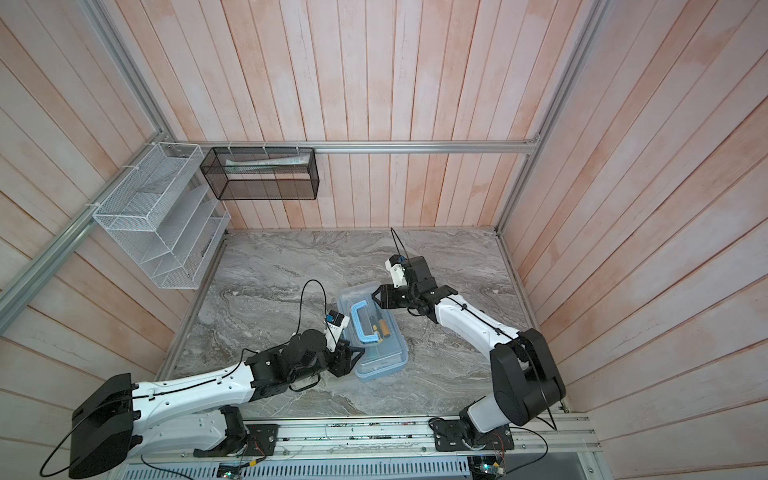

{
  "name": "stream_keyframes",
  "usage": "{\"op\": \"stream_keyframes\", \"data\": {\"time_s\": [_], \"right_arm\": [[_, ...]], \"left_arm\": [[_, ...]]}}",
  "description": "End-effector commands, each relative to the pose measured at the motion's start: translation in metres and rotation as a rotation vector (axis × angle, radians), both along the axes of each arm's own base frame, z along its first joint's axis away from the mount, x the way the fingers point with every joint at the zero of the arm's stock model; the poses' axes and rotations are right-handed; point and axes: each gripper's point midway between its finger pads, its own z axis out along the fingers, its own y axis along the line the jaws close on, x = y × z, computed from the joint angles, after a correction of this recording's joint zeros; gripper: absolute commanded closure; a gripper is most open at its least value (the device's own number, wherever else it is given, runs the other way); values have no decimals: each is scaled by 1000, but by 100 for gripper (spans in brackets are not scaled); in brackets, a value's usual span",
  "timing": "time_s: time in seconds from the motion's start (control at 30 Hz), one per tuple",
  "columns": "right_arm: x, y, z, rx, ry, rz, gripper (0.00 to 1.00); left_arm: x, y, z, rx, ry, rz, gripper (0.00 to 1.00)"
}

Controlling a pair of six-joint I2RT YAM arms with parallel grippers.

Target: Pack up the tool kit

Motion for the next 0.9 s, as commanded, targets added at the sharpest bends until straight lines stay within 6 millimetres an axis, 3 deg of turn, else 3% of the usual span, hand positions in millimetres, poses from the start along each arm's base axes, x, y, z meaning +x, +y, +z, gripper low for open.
{"op": "stream_keyframes", "data": {"time_s": [0.0,0.03,0.1,0.23,0.33,0.6,0.87], "right_arm": [[2,7,16,32,-31,21,47],[3,6,19,32,-38,11,47],[4,4,21,42,-42,1,46],[0,11,15,80,-29,39,46],[-2,13,6,69,-2,56,46],[-7,19,15,86,-6,92,46],[-20,18,10,87,3,123,47]], "left_arm": [[11,14,14,63,-80,57,23],[14,23,15,87,-97,73,13],[20,42,19,111,-117,121,6],[31,91,13,90,-97,276,2],[25,105,-9,42,-79,331,0],[19,108,-61,98,-35,312,0],[17,86,-60,102,-157,183,0]]}}
